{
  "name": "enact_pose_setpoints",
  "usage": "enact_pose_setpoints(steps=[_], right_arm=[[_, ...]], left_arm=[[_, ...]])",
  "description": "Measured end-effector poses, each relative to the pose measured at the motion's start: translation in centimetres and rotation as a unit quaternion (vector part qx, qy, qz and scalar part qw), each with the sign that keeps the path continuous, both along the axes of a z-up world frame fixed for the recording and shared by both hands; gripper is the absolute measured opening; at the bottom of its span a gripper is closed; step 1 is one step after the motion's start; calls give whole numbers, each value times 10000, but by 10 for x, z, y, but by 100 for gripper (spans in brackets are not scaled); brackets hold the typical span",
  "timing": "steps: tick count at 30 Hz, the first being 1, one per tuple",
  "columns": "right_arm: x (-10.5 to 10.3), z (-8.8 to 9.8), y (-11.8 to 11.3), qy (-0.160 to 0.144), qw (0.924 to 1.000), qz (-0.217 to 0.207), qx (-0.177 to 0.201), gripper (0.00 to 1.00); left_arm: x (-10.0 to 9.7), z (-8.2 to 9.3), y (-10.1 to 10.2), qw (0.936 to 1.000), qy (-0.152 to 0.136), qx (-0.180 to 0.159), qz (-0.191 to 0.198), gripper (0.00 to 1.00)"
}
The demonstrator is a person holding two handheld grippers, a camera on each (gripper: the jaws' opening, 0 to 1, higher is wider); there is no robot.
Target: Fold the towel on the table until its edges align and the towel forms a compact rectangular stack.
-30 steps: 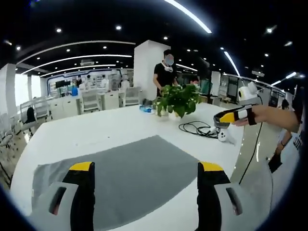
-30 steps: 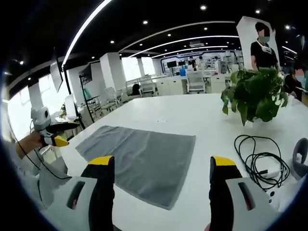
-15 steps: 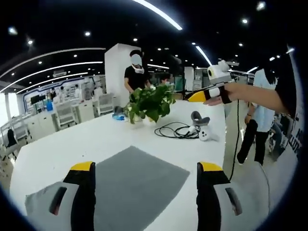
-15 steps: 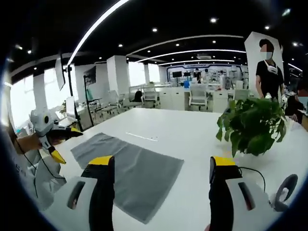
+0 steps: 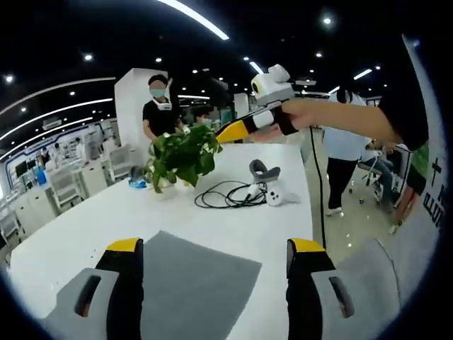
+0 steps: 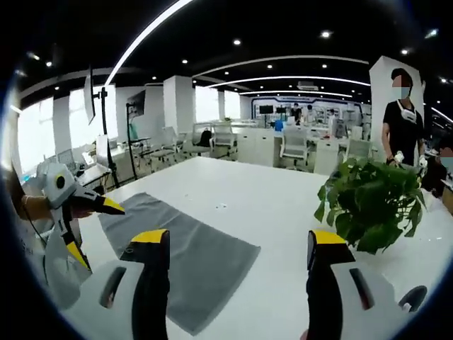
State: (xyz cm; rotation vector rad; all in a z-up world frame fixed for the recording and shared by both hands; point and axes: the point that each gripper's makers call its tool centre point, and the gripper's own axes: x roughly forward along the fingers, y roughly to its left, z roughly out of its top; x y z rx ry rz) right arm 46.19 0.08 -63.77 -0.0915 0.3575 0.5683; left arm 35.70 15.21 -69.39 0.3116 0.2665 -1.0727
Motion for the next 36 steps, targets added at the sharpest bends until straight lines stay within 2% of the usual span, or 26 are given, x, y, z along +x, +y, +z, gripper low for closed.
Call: enact_pose_setpoints(steps=[2,7,14,19,25,29,36], right_arm=[[5,-9,2,88,9999,9,-51,78],[15,-32,5,310,9995,5,-49,76],[29,-57,5,529,9986,-60,8,73],[43,-78,6,691,9975,-143,43,70],[56,-101,9,864,9960,-224,58,65],[64,-115,13,929,9954,-240,55,64],[72,-149,25,1181,9928,-154,-87,60]], left_arm=[[-2,-16,-10,9993,71,215,-314,84],[-1,-43,-26,9968,260,467,-587,80],[0,-57,-56,9953,421,396,-775,74],[-5,-77,-73,9926,454,546,-984,69],[-5,-103,-86,9903,634,666,-1040,58],[-6,-123,-93,9871,665,867,-1173,52],[-9,-156,-102,9823,873,1074,-1259,39]])
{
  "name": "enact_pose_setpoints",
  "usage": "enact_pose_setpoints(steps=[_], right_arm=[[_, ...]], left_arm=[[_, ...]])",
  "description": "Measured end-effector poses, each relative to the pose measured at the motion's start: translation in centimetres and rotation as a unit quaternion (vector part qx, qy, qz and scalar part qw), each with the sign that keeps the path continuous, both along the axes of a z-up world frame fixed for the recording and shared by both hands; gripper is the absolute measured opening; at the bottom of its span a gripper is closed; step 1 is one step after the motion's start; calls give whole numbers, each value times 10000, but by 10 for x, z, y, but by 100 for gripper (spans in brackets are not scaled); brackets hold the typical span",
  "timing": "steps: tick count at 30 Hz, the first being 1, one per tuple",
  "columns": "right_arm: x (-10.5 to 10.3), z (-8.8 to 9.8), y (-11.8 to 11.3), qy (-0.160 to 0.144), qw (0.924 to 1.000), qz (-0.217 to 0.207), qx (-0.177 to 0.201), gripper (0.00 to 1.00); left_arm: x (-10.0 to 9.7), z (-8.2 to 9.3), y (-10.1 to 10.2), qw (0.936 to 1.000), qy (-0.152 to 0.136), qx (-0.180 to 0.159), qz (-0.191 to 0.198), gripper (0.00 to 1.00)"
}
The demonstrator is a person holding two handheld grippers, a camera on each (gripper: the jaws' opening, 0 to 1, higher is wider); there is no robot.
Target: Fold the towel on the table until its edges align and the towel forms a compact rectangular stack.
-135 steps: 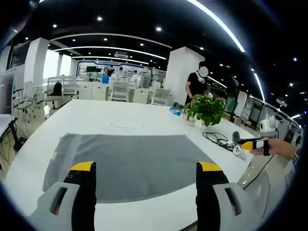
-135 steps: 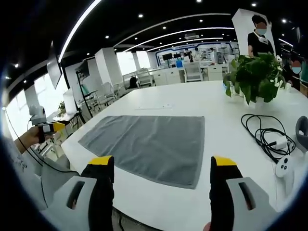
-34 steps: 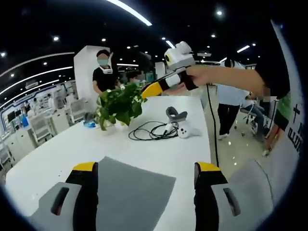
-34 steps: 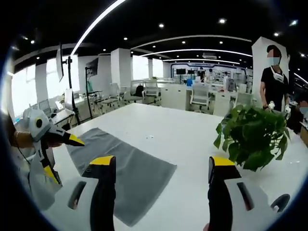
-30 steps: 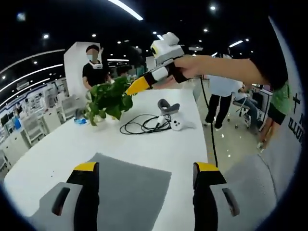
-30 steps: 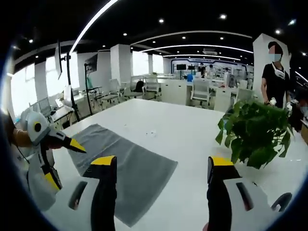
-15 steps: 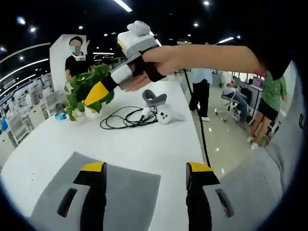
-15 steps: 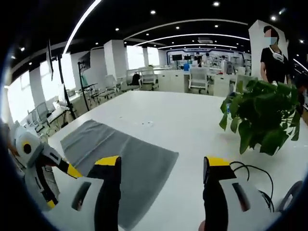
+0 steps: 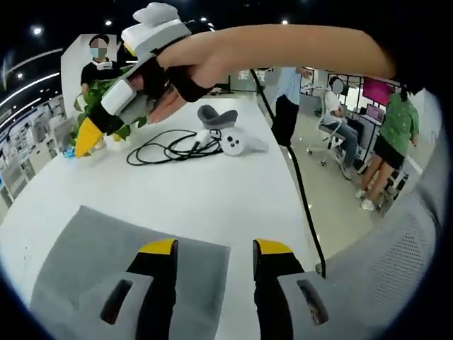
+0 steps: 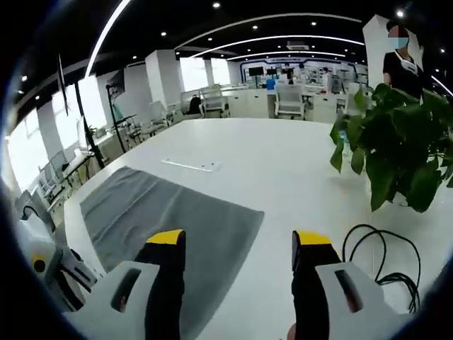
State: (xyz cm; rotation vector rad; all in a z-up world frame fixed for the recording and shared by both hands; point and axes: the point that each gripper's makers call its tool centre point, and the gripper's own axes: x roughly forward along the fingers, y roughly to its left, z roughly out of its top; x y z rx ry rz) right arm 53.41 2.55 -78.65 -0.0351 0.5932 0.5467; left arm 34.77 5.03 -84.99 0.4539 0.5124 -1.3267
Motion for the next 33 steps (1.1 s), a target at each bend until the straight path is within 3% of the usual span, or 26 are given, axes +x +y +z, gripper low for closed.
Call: enact_pose_setpoints(steps=[4,13,25,33], right_arm=[[3,-12,5,65,9999,69,-81,59],[17,-33,7,185,9997,94,-99,57],[24,-53,14,307,9990,251,-204,55],[33,-58,16,257,9989,283,-282,53]], left_arm=[[-3,-20,-5,9998,107,141,-112,35],[-8,-46,-14,9985,446,239,-212,29],[-13,-60,-30,9964,837,17,-111,23],[-7,-62,-30,9983,579,14,-72,14]])
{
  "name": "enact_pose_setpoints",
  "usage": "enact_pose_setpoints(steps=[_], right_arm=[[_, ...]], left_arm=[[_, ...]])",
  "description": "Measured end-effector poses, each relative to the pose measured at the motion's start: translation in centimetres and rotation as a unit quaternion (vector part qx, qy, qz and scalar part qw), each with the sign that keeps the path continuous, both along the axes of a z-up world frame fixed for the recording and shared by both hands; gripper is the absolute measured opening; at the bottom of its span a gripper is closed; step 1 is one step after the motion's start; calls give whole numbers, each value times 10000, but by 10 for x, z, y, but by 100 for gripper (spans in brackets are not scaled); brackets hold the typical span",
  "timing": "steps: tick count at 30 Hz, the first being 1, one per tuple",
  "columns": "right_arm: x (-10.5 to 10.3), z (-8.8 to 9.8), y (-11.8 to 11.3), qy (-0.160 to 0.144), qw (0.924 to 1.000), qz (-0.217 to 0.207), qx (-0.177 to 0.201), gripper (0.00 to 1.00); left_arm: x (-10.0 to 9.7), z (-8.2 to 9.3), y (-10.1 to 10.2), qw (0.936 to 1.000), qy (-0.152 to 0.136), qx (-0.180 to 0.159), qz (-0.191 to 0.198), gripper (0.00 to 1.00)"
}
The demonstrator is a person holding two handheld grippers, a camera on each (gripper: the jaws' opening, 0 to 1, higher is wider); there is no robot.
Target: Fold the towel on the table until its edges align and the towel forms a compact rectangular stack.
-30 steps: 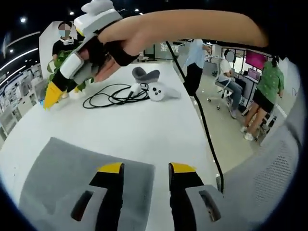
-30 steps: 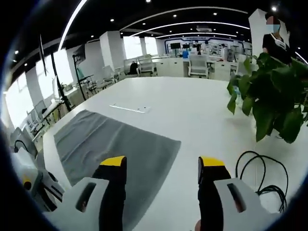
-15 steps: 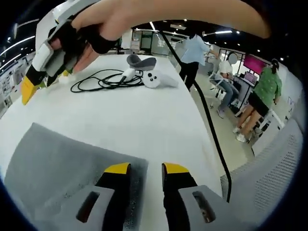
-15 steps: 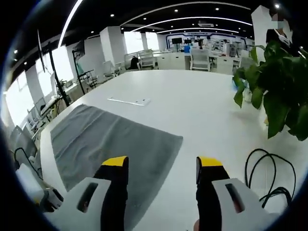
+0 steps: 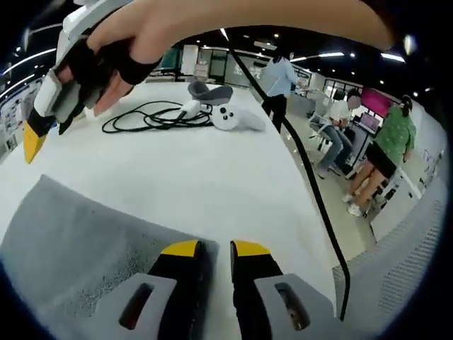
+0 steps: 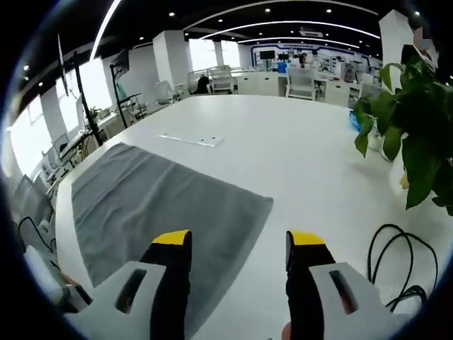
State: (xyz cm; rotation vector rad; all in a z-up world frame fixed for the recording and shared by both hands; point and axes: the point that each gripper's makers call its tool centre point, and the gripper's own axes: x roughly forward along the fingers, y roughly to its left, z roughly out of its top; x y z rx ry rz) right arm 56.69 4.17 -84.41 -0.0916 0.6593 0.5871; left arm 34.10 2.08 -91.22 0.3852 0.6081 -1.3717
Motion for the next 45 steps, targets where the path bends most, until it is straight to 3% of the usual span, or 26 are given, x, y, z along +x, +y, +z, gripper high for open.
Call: enact_pose_setpoints(steps=[10,22,31,35,41,45], right_arm=[[8,-16,2,126,9999,-75,-60,49],[24,-38,-2,269,9990,-203,-308,43],[51,-48,2,211,9985,-442,-256,33],[69,-47,3,18,9980,-580,-246,29],[81,-49,7,-91,9974,-662,-253,24],[85,-61,7,6,9971,-677,-358,21]], left_arm=[[2,0,1,9990,-434,96,-44,8],[4,0,0,9994,-311,83,122,4],[5,0,1,9996,-137,-56,248,4],[5,0,1,9996,-129,-73,238,4],[5,1,2,9996,-87,-144,240,4],[5,1,2,9995,-79,-182,241,4]])
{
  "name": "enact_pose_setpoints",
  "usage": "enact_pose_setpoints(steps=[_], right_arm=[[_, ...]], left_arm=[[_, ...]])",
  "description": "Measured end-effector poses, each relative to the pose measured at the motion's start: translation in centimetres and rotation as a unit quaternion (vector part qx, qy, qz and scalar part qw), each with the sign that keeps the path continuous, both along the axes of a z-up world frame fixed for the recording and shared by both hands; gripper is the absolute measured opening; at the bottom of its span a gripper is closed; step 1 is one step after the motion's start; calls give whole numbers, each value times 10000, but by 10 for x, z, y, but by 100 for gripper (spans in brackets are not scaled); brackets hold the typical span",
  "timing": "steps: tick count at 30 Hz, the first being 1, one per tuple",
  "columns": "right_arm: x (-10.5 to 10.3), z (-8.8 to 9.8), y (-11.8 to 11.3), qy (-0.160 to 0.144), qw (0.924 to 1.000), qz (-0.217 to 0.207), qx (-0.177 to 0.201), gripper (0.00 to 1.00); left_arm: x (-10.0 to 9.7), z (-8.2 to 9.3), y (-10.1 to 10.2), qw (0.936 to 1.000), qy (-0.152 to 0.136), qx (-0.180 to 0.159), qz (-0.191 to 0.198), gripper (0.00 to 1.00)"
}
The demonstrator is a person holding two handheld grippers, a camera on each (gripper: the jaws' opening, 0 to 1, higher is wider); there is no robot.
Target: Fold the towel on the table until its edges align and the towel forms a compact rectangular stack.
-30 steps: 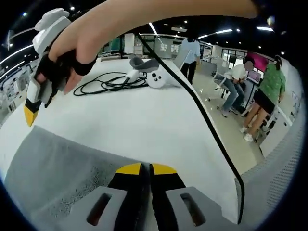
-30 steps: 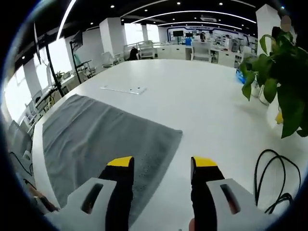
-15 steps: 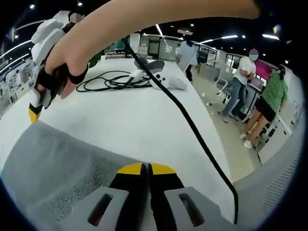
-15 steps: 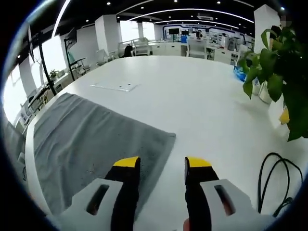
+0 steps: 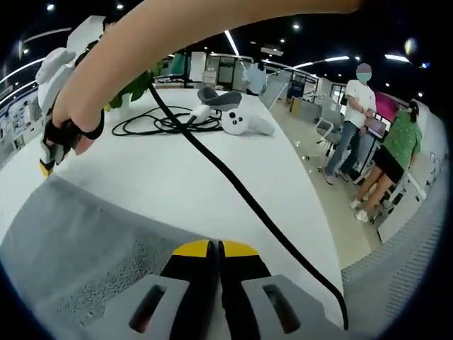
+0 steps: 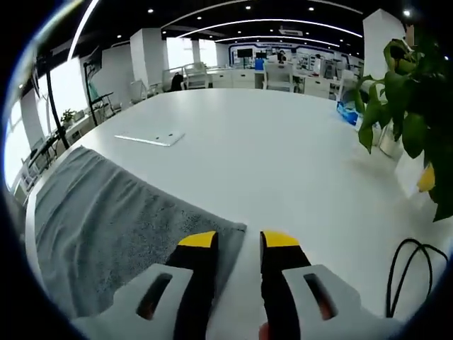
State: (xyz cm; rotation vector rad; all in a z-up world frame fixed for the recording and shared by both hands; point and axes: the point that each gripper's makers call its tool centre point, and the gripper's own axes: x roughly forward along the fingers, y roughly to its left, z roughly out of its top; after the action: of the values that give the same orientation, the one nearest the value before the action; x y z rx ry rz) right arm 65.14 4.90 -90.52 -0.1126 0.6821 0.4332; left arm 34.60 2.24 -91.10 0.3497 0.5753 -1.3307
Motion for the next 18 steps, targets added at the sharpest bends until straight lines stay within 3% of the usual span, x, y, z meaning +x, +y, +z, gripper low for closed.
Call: enact_pose_setpoints(steps=[4,8,14,18], right_arm=[[-5,-12,-6,173,9997,-162,36,14],[-1,-18,-3,104,9999,-26,122,1],[9,-24,-2,29,9999,76,-133,0],[9,-16,1,2,9998,151,-107,0]], left_arm=[[0,0,0,10000,12,-32,-3,4],[0,0,0,10000,-11,-36,-48,4],[0,0,-1,10000,6,40,-59,4],[-5,1,3,9998,171,-62,0,4]])
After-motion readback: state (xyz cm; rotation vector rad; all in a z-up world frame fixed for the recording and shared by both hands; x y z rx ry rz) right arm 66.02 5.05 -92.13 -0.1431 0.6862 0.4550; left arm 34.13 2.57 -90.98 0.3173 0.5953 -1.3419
